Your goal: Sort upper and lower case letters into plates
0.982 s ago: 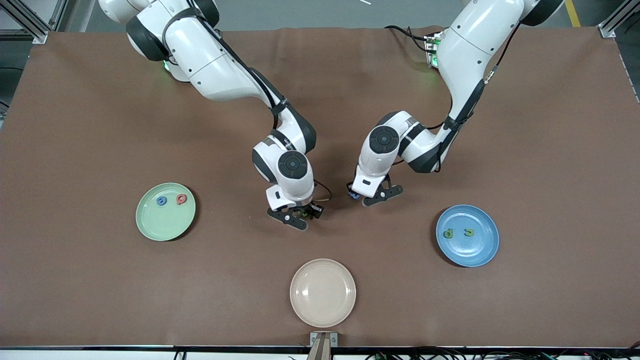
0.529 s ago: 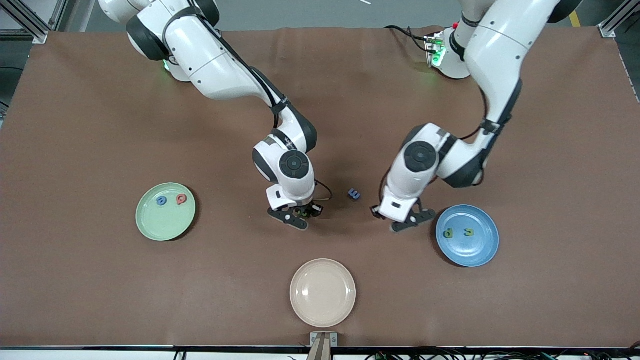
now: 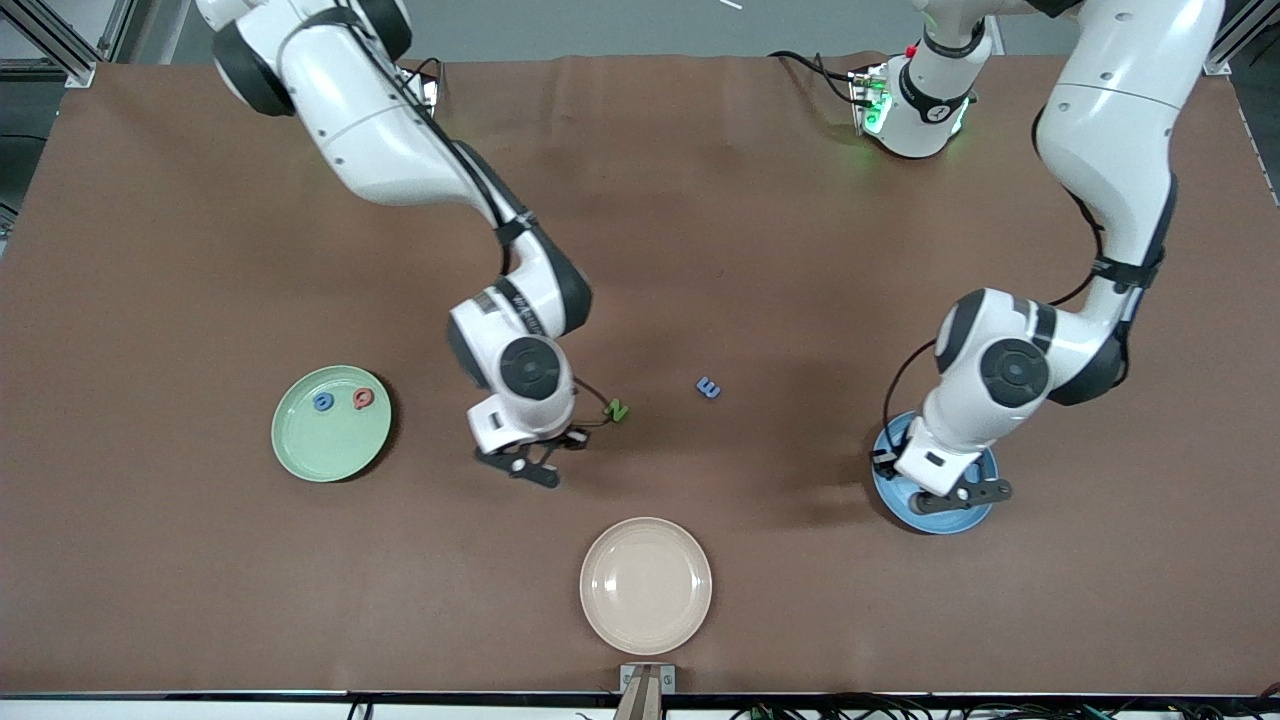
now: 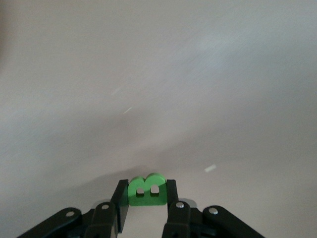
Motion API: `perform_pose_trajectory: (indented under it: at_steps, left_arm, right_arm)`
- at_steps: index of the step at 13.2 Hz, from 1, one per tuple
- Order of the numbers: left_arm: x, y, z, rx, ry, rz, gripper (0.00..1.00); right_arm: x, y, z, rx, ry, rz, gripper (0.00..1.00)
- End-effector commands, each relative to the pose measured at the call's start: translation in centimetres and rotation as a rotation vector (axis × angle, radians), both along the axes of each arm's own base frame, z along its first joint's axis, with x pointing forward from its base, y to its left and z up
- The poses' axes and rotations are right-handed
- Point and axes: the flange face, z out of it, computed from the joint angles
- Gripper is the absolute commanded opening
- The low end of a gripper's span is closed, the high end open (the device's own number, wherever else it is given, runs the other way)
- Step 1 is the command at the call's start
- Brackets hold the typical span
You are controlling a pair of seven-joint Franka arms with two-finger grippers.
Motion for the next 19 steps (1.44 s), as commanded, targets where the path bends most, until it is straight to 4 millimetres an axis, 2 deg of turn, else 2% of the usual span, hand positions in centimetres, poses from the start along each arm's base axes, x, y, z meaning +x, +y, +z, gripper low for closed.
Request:
perform_pose_trajectory:
  at_steps: [1, 3, 5, 6, 7, 8, 11, 13, 14, 15, 16, 18, 19]
  left_arm:
    - [0.2, 1.2, -0.8, 0.011, 0.010, -0.032, 0.03]
    - [0.4, 3.3, -1.7, 0.037, 0.015, -0.030, 0.11]
    - [0.3, 4.0, -2.0, 0.044, 0.021, -0.026, 0.33]
    - [0.3, 4.0, -2.0, 0.044, 0.021, -0.026, 0.53]
    - [0.3, 4.0, -1.8, 0.043, 0.018, -0.019, 0.83]
    - [0.3, 4.0, -1.5, 0.044, 0.015, -0.016, 0.98]
    - [0.1, 2.8, 1.1, 0.050, 0.016, -0.019, 0.99]
    - [-0.6, 0.6, 3.9, 0.048, 0.027, -0.044, 0.99]
    - [-1.1, -0.5, 5.1, 0.052, 0.037, -0.051, 0.99]
    - [-1.7, -2.1, 6.0, 0.048, 0.048, -0.038, 0.99]
    - [-2.5, -4.3, 6.4, 0.035, 0.062, -0.016, 0.99]
    - [-3.9, -8.2, 6.9, 0.005, 0.080, 0.060, 0.99]
    - [-4.5, -9.8, 6.7, -0.010, 0.088, 0.106, 0.99]
  right_arm:
    - [-0.5, -8.2, 3.1, 0.007, 0.058, 0.107, 0.00]
    - [-0.9, -14.8, 3.8, 0.021, 0.065, 0.189, 0.00]
    - [-1.8, -19.9, 2.6, 0.037, 0.058, 0.255, 0.00]
    - [-2.2, -22.2, 1.8, 0.044, 0.052, 0.281, 0.00]
    - [-2.7, -24.1, 0.8, 0.052, 0.047, 0.305, 0.00]
    - [-3.4, -25.2, 0.0, 0.057, 0.038, 0.312, 0.00]
    - [-4.7, -27.3, -2.3, 0.066, 0.039, 0.334, 0.00]
    - [-5.1, -28.3, -3.0, 0.070, 0.027, 0.345, 0.01]
    - [-5.0, -28.7, -3.0, 0.071, 0.025, 0.341, 0.04]
    - [-5.0, -28.8, -3.1, 0.070, 0.027, 0.341, 0.36]
    - [-4.9, -28.8, -2.9, 0.070, 0.024, 0.339, 0.99]
    - [-4.4, -28.3, -2.1, 0.069, 0.015, 0.336, 1.00]
    - [-4.2, -27.4, -1.5, 0.071, 0.026, 0.341, 1.00]
